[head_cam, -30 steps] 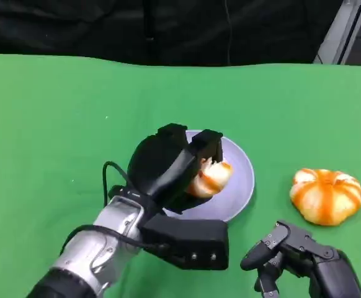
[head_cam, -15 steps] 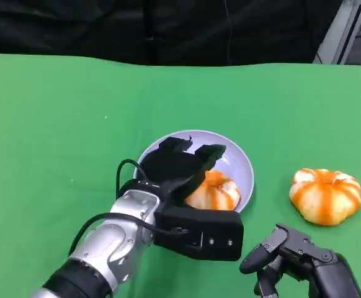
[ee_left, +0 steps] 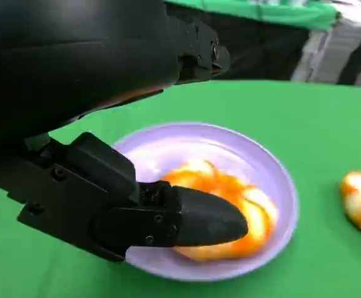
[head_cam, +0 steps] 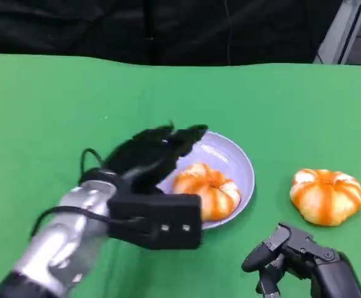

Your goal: Grasp the bread from the table and place it into the plate.

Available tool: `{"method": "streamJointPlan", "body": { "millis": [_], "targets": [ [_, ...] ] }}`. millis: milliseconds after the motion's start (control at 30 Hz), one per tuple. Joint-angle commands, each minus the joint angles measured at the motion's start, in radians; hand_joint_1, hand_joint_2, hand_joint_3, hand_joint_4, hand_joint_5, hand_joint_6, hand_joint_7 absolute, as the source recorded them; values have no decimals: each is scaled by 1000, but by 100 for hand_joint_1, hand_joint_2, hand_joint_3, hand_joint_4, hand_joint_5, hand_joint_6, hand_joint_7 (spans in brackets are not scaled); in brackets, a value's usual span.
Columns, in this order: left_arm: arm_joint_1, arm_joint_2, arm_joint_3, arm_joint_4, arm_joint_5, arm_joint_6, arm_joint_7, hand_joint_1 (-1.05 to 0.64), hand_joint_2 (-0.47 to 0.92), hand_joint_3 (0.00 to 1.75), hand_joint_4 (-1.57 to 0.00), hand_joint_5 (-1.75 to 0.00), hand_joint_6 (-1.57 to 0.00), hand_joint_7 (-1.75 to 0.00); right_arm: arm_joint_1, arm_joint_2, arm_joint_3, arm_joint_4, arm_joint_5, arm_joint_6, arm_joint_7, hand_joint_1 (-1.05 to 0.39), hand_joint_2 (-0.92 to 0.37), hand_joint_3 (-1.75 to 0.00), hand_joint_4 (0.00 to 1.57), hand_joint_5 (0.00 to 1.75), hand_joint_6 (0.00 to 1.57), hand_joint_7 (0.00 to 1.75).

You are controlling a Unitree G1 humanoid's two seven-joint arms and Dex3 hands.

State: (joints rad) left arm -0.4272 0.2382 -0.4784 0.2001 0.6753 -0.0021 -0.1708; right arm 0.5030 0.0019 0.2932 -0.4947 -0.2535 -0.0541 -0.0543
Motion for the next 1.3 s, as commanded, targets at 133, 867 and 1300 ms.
{"method": "streamJointPlan", "body": {
  "millis": [133, 867, 1300],
  "targets": [
    [225, 33, 285, -127, -496, -225, -104, -66, 92, 34, -24, -15, -25, -11, -5, 0, 0, -6, 7, -1, -1, -1, -51, -119, 65, 159, 72, 128],
    [686, -123, 463, -276, -877, -418, -96, -11, 52, 122, -87, -169, -82, -145, 1, -21, -28, -11, 51, -1, 19, -2, -50, -120, 64, 161, 73, 128],
    [664, -172, 466, -200, -835, -526, -99, -12, 49, 123, -86, -173, -78, -159, 8, -24, -43, -6, 56, -22, 32, -2, -52, -116, 62, 160, 72, 128]
  ]
}}
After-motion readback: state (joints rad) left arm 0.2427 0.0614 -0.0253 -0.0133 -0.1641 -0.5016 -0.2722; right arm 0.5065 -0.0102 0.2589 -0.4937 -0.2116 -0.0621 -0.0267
